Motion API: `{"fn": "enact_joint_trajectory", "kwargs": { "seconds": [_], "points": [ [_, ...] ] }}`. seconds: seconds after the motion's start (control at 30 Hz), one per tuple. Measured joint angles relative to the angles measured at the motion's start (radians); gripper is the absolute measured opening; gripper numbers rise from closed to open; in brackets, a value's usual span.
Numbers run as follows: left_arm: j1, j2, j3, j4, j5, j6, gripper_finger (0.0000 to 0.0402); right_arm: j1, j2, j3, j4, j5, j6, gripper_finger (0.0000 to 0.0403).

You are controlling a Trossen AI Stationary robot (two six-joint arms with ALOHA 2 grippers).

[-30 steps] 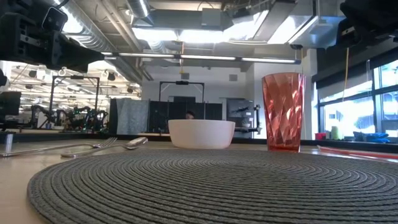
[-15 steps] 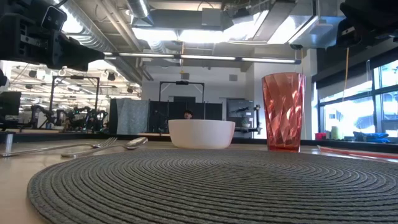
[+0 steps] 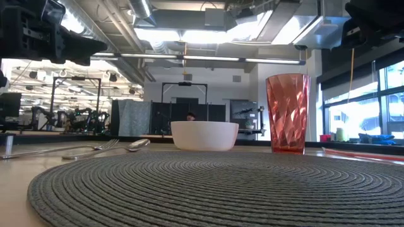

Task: Pick & Place Utensil
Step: Put the white bowl on the gray mat

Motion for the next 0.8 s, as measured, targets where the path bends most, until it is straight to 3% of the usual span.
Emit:
{"fn": "enact_joint_trajectory", "kwargs": {
  "seconds": [0.27,0.53,0.8],
  "points": [
    [0.000,0.000,0.000,0.000,0.000,-0.049,0.0004,0.000,0.000,0.000,0.003,0.000,0.015,0.0035],
    [-0.001,0.000,0.000,0.000,0.000,-0.051,0.0004,0.000,0.000,0.000,0.002,-0.001,0.183,0.0035],
    [-0.001,0.000,0.000,0.005,-0.001,-0.142,0.0004,0.000,0.000,0.000,0.002,0.000,0.181,0.0035]
  ]
}}
